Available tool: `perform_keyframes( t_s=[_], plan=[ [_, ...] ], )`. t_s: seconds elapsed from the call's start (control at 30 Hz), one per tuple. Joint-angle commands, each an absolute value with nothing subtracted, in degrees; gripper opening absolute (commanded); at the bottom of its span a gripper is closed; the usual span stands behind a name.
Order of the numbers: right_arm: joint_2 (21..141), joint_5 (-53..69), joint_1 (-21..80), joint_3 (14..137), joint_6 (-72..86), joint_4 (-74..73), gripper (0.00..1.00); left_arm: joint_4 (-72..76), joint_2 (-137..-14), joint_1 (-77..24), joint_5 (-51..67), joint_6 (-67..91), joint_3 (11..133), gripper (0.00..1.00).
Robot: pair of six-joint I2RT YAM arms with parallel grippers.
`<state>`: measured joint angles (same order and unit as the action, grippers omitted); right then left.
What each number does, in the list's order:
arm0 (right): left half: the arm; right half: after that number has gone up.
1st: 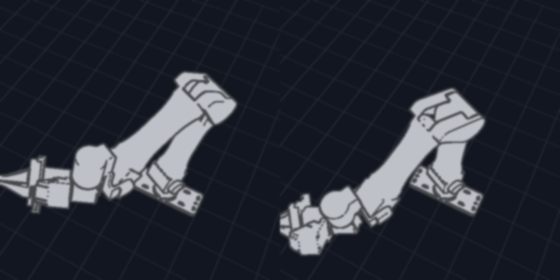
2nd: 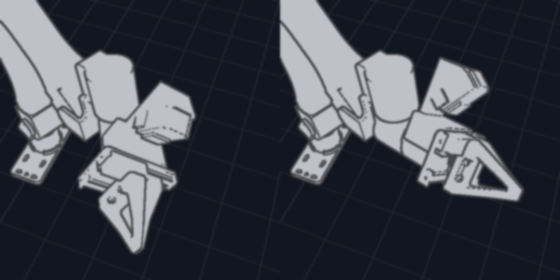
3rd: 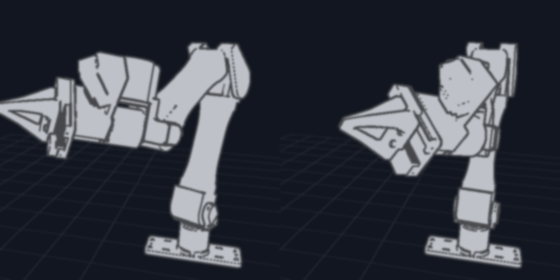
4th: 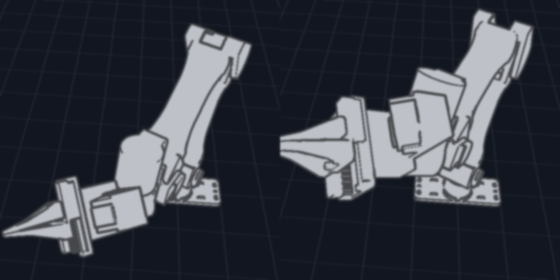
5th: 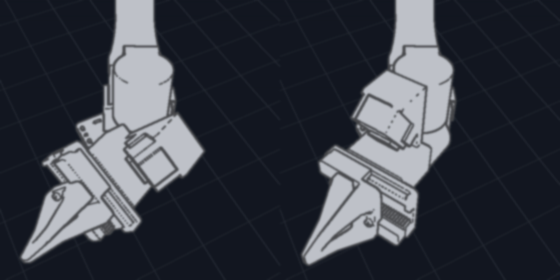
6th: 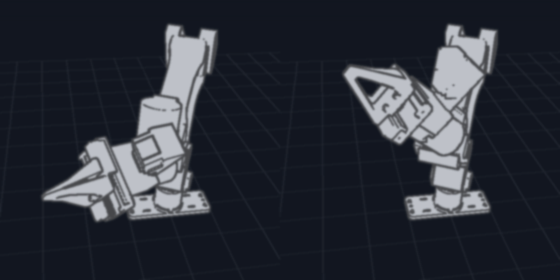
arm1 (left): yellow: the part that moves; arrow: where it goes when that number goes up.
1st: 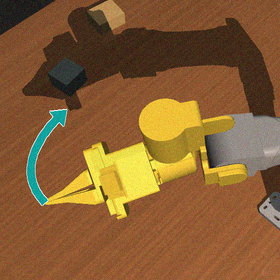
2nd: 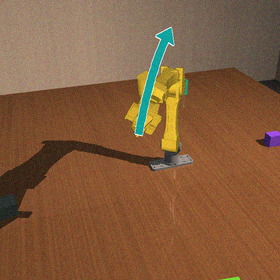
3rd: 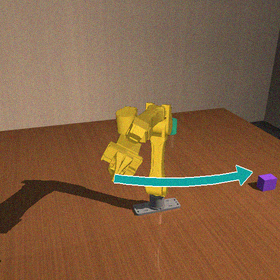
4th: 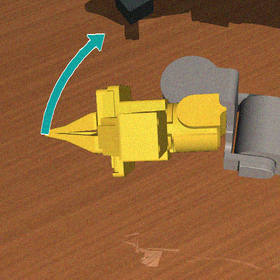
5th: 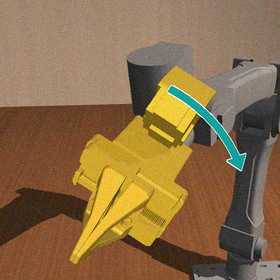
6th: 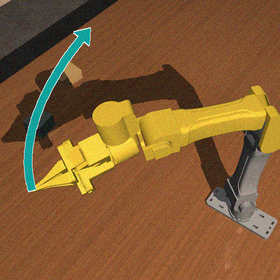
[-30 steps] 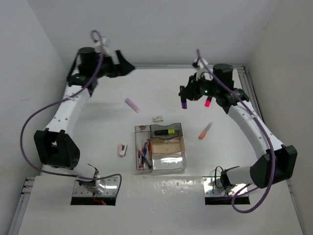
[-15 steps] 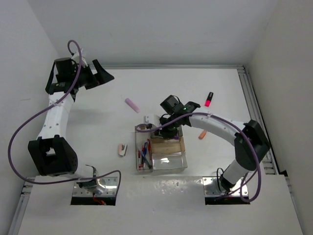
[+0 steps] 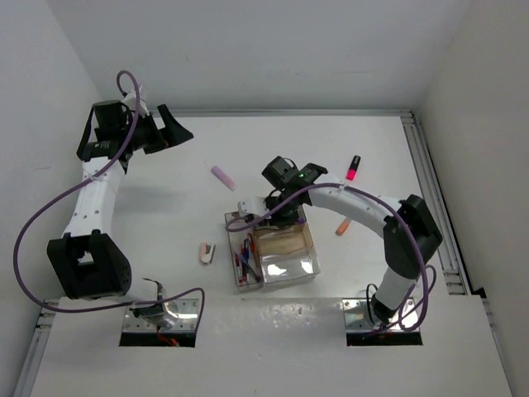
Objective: Sort the stationery into containers
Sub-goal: Place the stationery into the container
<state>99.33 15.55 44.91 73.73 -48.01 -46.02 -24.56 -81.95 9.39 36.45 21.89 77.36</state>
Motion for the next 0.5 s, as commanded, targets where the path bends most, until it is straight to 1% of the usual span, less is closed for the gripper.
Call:
perform_keyframes(
  t_s=[0.0, 0.13, 0.3, 0.47],
  plan=[
    [98.4, 17.6, 46.6, 81.4, -48.8, -52.5, 0.0, -23.4, -80.5, 9.9, 38.1, 21.0, 77.0, 1.0],
    [97.3, 16.7, 48.8, 85.9, -48.8, -57.6, 0.0, -22.8, -81.3, 9.4, 38.5, 21.3, 76.8, 1.0],
    [100.9, 11.8, 48.3, 86.0, -54.2, -57.7, 0.0, -22.1, -81.9, 8.7, 38.6, 21.9, 77.0, 1.0],
    [104.8, 11.1, 46.0, 85.9, -56.7, -56.0, 0.06, -23.1, -81.5, 8.7, 37.7, 21.0, 77.2, 1.0]
  ],
)
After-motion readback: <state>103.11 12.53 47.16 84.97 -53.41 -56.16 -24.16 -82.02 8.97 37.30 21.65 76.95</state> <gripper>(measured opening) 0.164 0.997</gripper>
